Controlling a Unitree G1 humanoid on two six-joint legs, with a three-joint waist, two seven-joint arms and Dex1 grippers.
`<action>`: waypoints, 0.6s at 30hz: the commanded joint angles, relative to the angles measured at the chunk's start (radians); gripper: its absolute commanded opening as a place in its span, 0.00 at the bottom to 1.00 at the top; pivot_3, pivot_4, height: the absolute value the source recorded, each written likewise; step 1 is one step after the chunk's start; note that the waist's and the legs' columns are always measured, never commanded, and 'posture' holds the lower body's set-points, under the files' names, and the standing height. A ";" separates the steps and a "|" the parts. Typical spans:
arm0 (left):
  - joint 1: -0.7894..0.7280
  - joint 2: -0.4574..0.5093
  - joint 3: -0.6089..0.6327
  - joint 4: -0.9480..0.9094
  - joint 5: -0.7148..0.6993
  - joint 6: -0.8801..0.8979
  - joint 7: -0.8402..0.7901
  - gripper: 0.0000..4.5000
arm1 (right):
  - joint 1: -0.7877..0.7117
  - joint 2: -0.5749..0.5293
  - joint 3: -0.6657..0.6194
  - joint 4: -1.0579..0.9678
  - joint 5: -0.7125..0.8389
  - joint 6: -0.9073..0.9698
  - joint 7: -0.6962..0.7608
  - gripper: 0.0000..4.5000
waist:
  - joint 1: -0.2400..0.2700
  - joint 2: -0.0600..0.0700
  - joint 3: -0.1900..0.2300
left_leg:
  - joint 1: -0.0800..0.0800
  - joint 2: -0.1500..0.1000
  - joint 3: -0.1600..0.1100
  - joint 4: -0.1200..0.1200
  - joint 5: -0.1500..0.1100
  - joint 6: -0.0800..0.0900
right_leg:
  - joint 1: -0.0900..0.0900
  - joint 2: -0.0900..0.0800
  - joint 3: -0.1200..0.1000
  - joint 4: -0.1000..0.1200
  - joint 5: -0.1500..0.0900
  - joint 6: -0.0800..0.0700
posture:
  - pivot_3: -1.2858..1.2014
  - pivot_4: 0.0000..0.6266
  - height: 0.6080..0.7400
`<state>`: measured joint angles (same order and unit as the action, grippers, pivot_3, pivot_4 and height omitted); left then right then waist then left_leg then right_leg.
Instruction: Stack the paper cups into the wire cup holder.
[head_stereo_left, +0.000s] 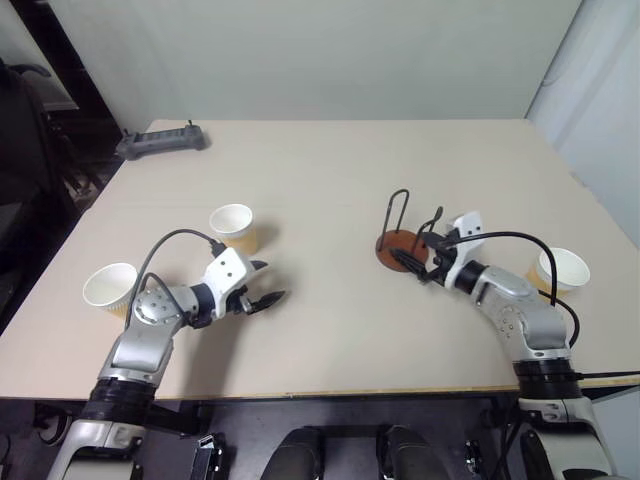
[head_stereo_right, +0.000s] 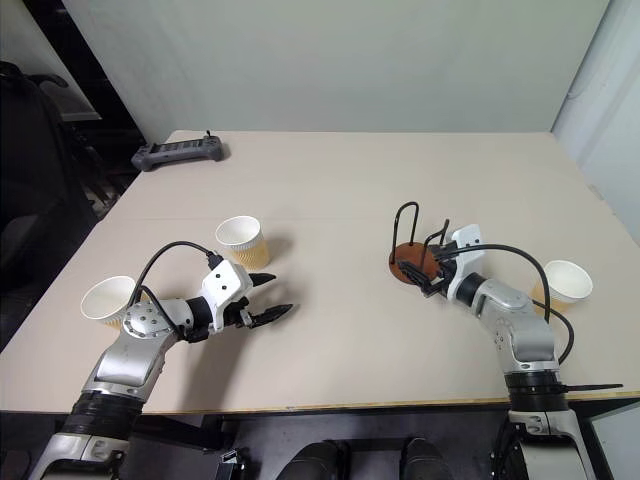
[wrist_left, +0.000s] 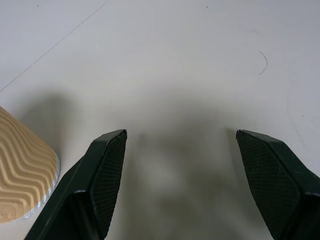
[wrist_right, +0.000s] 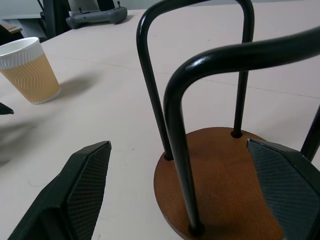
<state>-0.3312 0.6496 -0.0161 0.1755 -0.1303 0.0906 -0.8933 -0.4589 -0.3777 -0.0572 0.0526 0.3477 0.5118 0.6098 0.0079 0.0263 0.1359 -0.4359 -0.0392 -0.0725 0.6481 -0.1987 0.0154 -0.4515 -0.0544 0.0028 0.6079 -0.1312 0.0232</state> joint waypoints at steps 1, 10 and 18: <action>-0.013 0.011 0.013 -0.021 -0.005 -0.003 -0.001 0.83 | -0.008 -0.005 -0.005 -0.019 -0.001 -0.014 -0.001 1.00 | 0.000 0.000 0.000 | 0.000 0.000 0.000 0.000 0.000 0.000 | 0.000 0.000 0.000 0.000 0.000 0.000 | 0.52 0.24 1.00; -0.016 0.010 0.012 -0.007 -0.003 -0.011 -0.003 0.84 | -0.006 -0.008 -0.006 -0.024 0.000 -0.007 -0.001 0.88 | 0.000 0.000 0.000 | 0.000 0.000 0.000 0.000 0.000 0.000 | 0.000 0.000 0.000 0.000 0.000 0.000 | 0.52 0.24 1.00; -0.018 0.012 0.012 0.001 0.000 -0.017 -0.005 0.84 | -0.009 -0.005 -0.006 -0.027 0.006 0.011 -0.002 0.24 | 0.000 0.000 0.000 | 0.000 0.000 0.000 0.000 0.000 0.000 | 0.000 0.000 0.000 0.000 0.000 0.000 | 0.52 0.24 1.00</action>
<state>-0.3312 0.6496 -0.0161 0.1802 -0.1279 0.0896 -0.8934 -0.4580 -0.3778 -0.0573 0.0525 0.3483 0.5250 0.6098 0.0079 0.0263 0.1359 -0.4359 -0.0392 -0.0725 0.6481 -0.1987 0.0154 -0.4515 -0.0544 0.0028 0.6080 -0.1312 0.0232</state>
